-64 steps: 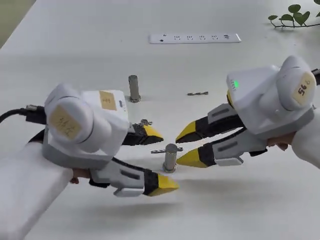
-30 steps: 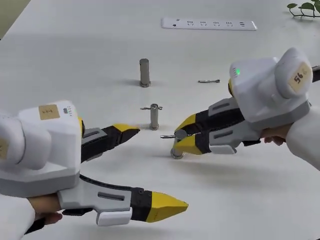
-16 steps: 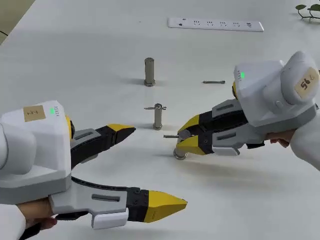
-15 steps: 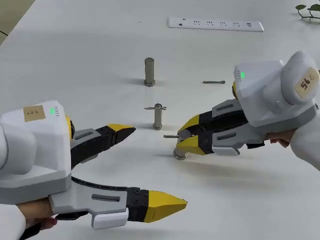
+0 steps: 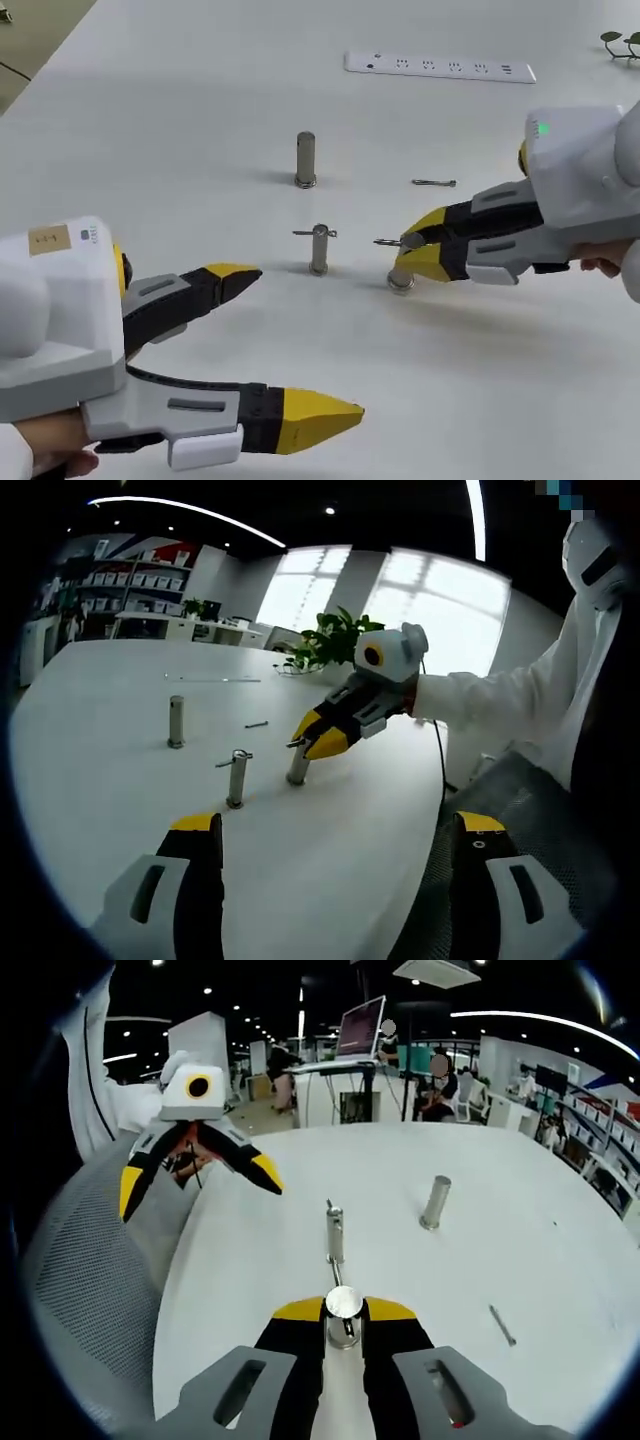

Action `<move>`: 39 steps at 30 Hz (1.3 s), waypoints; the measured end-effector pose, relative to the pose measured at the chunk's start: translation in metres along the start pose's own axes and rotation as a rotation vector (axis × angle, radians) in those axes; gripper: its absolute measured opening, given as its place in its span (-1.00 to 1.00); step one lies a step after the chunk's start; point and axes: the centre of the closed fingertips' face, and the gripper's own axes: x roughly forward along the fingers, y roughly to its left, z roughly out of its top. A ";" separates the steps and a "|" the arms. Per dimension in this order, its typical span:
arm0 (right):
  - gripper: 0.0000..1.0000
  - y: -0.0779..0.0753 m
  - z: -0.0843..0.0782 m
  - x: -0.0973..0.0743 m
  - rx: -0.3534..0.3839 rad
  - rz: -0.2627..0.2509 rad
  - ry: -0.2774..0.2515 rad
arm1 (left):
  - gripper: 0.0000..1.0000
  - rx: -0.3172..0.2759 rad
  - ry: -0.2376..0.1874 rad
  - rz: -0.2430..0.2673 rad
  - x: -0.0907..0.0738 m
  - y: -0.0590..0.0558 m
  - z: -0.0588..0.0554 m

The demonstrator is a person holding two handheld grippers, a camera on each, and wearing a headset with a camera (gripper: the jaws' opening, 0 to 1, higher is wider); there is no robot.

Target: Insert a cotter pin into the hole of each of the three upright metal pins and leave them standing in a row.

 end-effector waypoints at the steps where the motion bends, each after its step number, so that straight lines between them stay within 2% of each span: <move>1: -0.84 0.000 -0.001 0.000 -0.012 0.004 0.001 | 0.88 -0.004 -0.002 -0.002 0.000 0.000 0.000; 4: -0.84 -0.001 -0.003 0.000 0.004 0.009 0.006 | 0.89 -0.023 -0.005 -0.022 0.001 -0.004 0.001; 9: -0.84 -0.003 -0.007 0.001 0.011 0.004 0.012 | 0.89 -0.012 0.007 -0.028 0.001 -0.006 -0.002; 12: -0.84 -0.006 -0.006 0.002 0.033 -0.003 -0.003 | 0.89 -0.011 0.009 -0.028 0.001 -0.007 -0.004; 29: -0.82 -0.004 -0.005 0.002 0.019 0.008 -0.037 | 0.88 -0.029 0.009 -0.024 -0.002 -0.008 -0.004; 32: -0.82 -0.004 -0.005 0.002 0.007 -0.006 -0.033 | 0.88 -0.034 0.009 -0.022 -0.002 -0.007 -0.003; 37: -0.55 -0.001 -0.001 -0.003 0.024 -0.031 -0.057 | 0.88 -0.019 0.014 -0.015 -0.003 -0.006 -0.002; 39: -0.48 -0.002 0.001 -0.008 0.042 -0.058 -0.067 | 0.88 -0.012 0.014 -0.007 -0.004 -0.005 -0.001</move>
